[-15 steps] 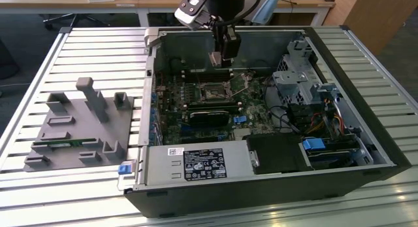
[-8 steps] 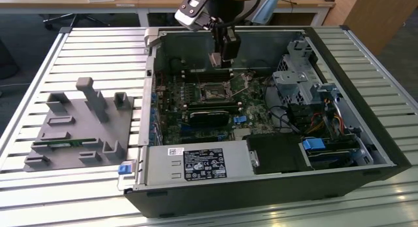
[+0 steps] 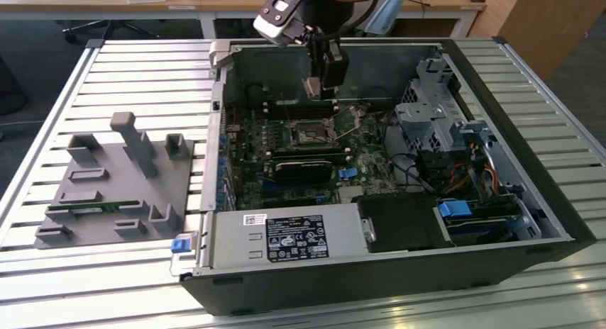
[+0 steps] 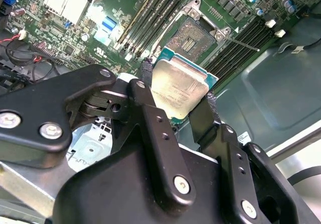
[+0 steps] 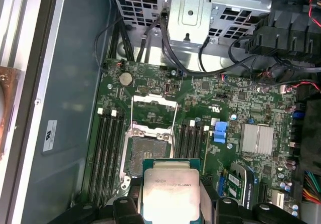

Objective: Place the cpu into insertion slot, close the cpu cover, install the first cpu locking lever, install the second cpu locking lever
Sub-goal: 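Place the cpu into insertion slot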

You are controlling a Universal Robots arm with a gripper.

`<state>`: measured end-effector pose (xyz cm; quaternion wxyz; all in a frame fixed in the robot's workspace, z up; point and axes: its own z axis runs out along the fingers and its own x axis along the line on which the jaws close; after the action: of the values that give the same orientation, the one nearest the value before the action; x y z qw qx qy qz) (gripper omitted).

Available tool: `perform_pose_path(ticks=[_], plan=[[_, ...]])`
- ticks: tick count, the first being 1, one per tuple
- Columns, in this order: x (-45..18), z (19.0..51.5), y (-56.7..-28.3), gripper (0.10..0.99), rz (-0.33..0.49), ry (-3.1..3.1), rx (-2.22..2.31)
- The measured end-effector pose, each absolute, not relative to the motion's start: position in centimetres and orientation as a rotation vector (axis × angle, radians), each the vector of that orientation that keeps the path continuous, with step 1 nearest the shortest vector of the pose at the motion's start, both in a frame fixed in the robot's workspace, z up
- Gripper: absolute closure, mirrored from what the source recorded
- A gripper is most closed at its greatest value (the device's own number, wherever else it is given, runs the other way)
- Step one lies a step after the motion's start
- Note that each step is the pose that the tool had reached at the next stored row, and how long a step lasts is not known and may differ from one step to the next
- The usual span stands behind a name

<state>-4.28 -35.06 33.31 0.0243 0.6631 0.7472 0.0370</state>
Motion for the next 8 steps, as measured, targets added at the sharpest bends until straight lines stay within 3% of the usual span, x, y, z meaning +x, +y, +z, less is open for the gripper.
perform_pose_path(ticks=[8], plan=[[-4.28, 33.14, -35.06, 0.545, 0.115, 2.312, 2.051]])
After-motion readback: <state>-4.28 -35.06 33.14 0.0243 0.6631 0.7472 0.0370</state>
